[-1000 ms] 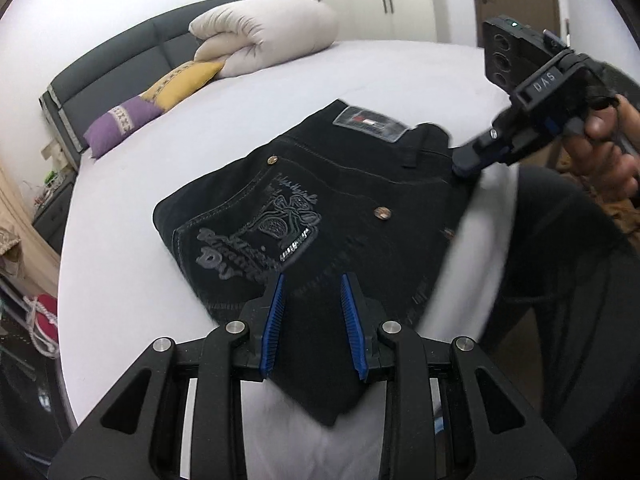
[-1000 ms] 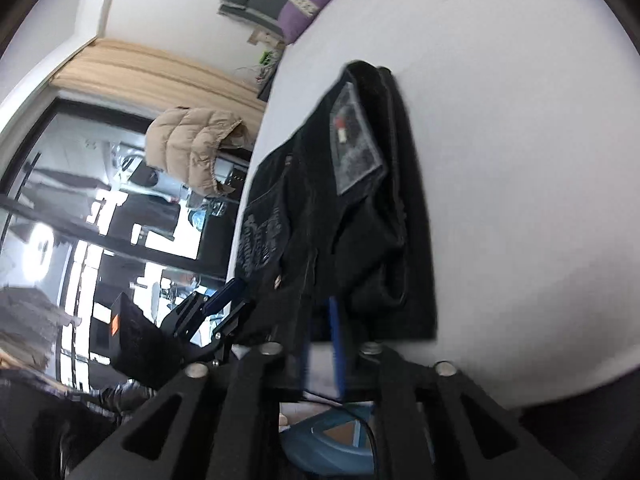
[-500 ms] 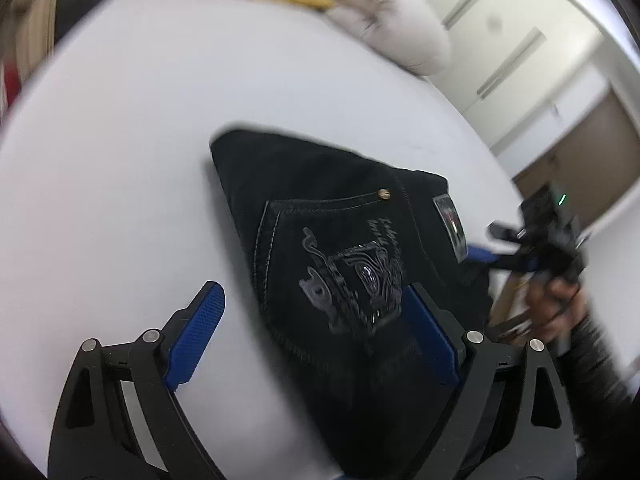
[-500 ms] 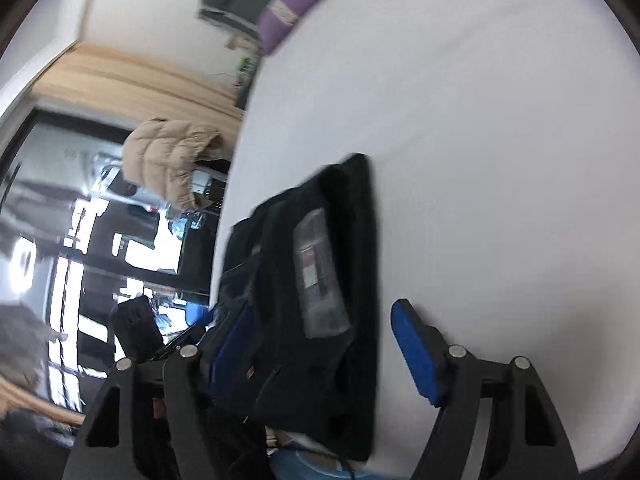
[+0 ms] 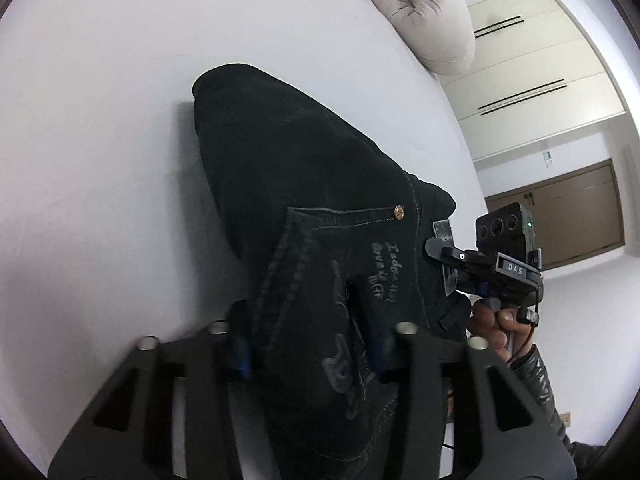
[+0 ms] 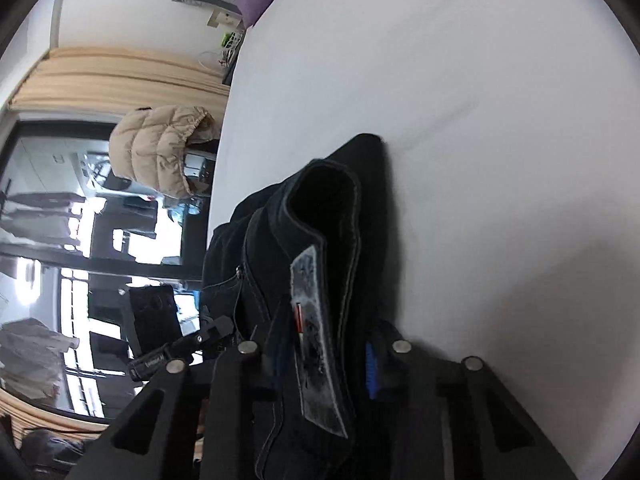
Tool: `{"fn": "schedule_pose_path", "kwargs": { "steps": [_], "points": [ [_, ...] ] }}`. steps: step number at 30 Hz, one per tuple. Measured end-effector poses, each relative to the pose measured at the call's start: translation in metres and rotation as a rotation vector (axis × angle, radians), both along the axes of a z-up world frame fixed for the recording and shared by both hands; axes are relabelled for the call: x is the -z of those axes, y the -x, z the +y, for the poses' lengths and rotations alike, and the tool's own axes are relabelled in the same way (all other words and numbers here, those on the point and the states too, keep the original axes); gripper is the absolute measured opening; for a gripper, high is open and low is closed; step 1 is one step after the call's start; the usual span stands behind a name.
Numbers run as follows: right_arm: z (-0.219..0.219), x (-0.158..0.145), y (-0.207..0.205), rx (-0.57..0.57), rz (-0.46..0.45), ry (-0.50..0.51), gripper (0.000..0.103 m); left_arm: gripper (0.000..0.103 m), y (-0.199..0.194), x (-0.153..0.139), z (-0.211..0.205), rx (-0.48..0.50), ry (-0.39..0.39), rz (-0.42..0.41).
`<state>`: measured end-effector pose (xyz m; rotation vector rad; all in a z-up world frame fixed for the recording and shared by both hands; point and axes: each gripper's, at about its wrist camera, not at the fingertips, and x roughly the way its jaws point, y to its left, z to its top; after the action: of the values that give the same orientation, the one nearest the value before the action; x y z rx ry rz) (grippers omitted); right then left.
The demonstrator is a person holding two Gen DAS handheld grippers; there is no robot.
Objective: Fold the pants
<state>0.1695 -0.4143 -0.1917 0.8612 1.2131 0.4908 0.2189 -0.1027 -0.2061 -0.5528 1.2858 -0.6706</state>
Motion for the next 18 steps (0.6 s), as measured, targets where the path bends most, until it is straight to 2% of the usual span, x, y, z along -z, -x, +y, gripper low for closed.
{"fn": "schedule_pose_path", "kwargs": {
  "steps": [2,4,8,11,13,16,18],
  "points": [
    [0.003,-0.006,0.001,0.007,-0.01,0.009,0.022,0.025,-0.001,-0.002,0.004,0.002,0.024,0.006],
    [0.006,-0.018,0.0,0.008,-0.042,0.009,0.02,0.019,-0.005,-0.005,0.009,0.007,0.036,0.003],
    [0.021,-0.049,-0.014,-0.014,-0.112,0.016,0.019,0.017,-0.023,-0.032,0.025,0.01,0.069,-0.056],
    [0.033,-0.064,-0.039,-0.023,-0.143,0.0,0.019,0.017,-0.051,-0.058,0.045,0.004,0.048,-0.129],
    [0.045,-0.068,-0.066,-0.032,-0.159,-0.009,0.019,0.017,-0.074,-0.073,0.061,0.004,0.001,-0.193],
    [0.063,-0.065,-0.106,-0.038,-0.154,-0.024,0.019,0.017,-0.102,-0.077,0.082,-0.011,-0.028,-0.21],
    [0.074,-0.057,-0.129,-0.043,-0.139,-0.033,0.019,0.017,-0.122,-0.068,0.099,-0.027,-0.037,-0.196]
  ]
}}
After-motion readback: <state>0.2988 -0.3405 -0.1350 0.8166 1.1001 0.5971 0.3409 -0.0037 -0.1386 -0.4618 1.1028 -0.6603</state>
